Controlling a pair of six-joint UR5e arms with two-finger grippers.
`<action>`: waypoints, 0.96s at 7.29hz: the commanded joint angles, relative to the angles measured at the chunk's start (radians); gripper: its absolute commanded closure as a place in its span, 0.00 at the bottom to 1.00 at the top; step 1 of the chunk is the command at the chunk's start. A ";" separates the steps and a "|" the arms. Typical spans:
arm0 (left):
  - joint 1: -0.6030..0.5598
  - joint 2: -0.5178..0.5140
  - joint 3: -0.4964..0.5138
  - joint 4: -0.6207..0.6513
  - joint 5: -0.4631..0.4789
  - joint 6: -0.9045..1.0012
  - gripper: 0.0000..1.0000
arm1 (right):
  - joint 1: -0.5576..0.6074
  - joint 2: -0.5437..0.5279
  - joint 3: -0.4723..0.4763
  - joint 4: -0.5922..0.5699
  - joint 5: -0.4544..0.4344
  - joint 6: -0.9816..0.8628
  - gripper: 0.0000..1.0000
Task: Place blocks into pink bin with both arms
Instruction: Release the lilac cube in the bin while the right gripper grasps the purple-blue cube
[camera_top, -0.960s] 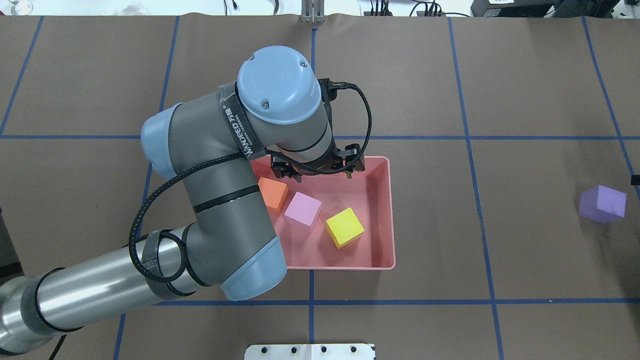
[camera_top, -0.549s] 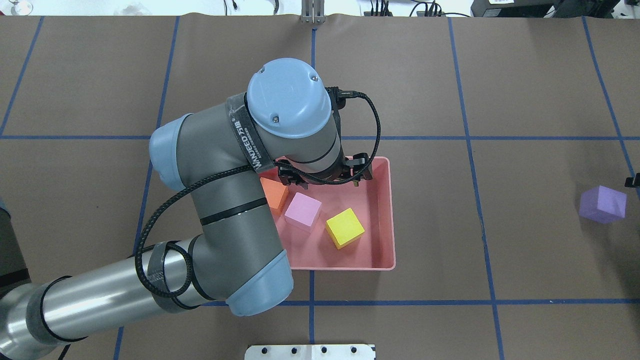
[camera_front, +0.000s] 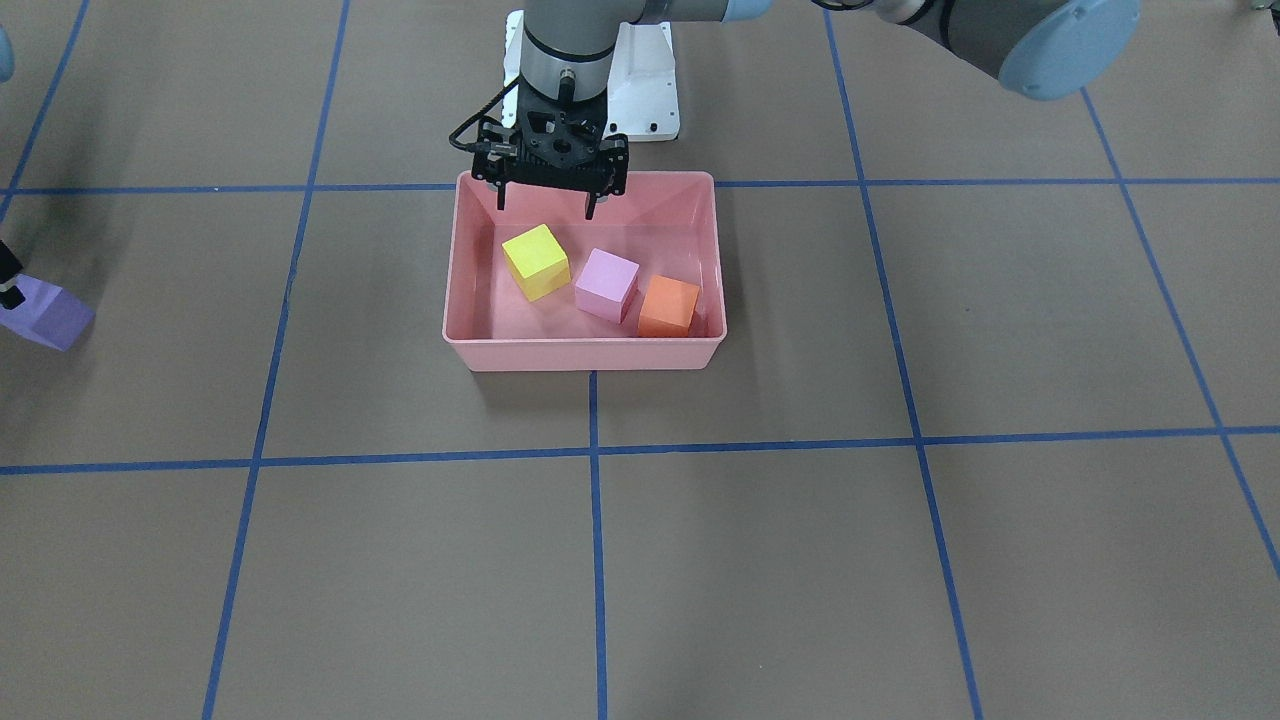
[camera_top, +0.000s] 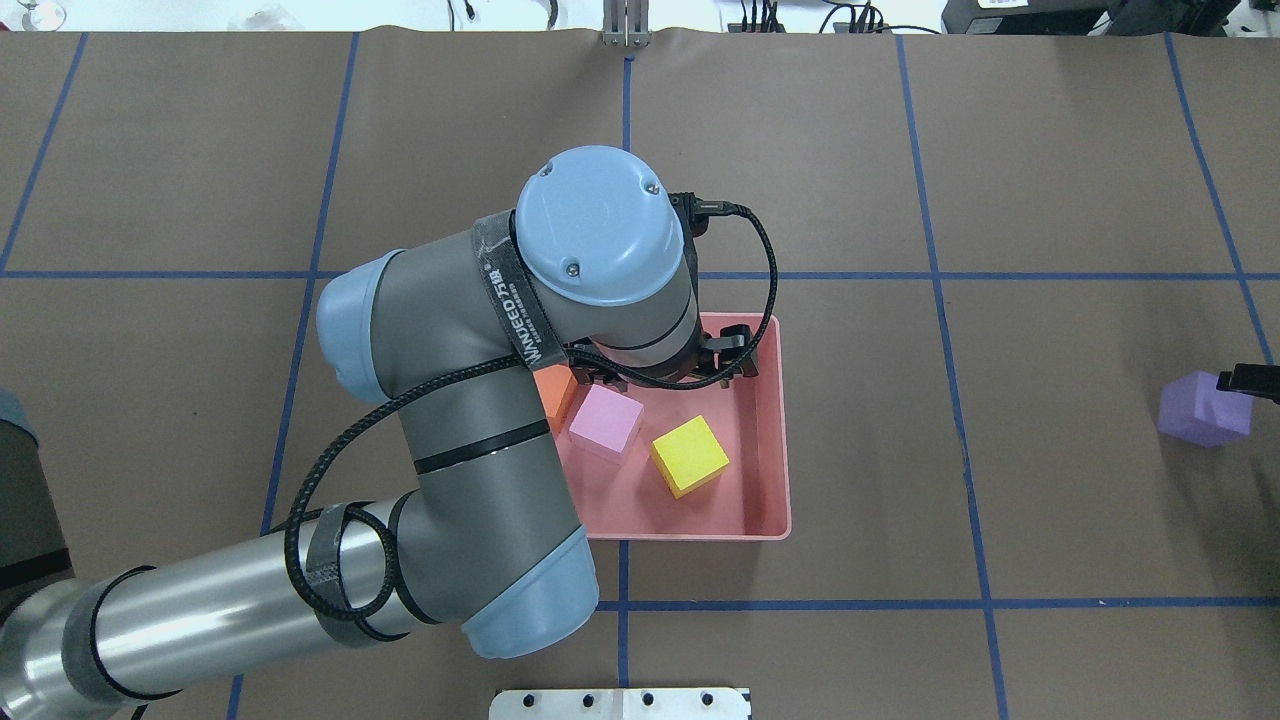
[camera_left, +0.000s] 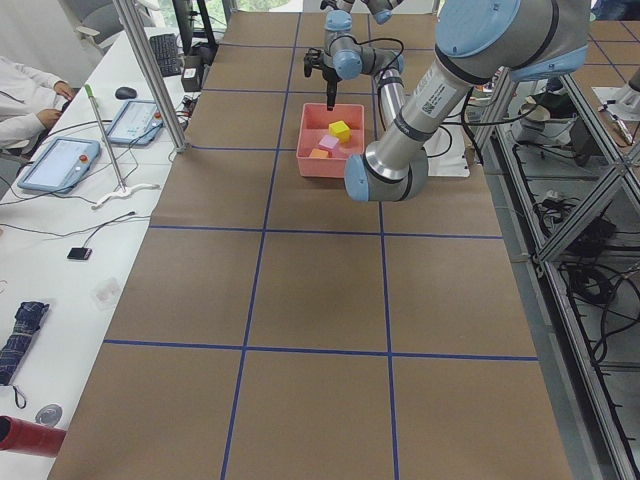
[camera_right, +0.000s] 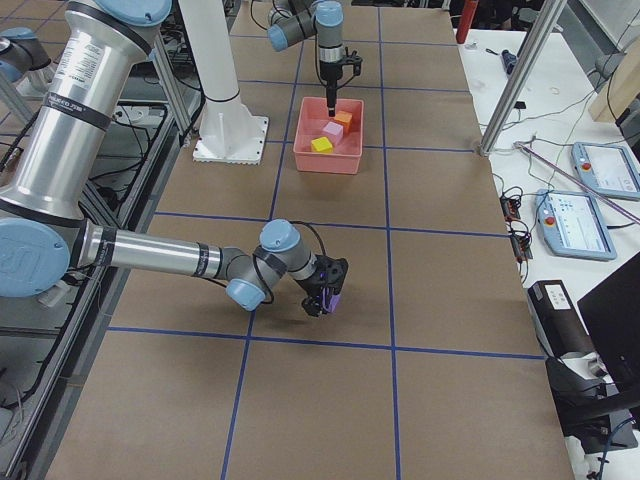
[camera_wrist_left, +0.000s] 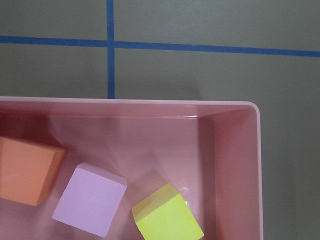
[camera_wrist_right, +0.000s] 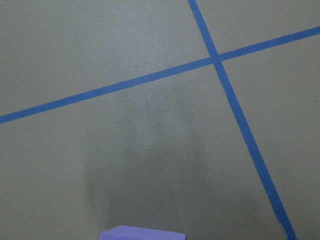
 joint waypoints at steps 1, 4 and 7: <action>0.001 0.001 0.000 0.000 0.000 0.000 0.00 | -0.041 -0.016 0.020 -0.002 -0.039 0.044 0.01; -0.001 0.004 0.002 0.002 0.000 0.000 0.00 | -0.116 -0.019 0.020 -0.016 -0.117 0.073 0.01; -0.001 0.007 0.002 0.002 0.002 0.000 0.00 | -0.149 -0.010 0.092 -0.141 -0.154 0.083 0.01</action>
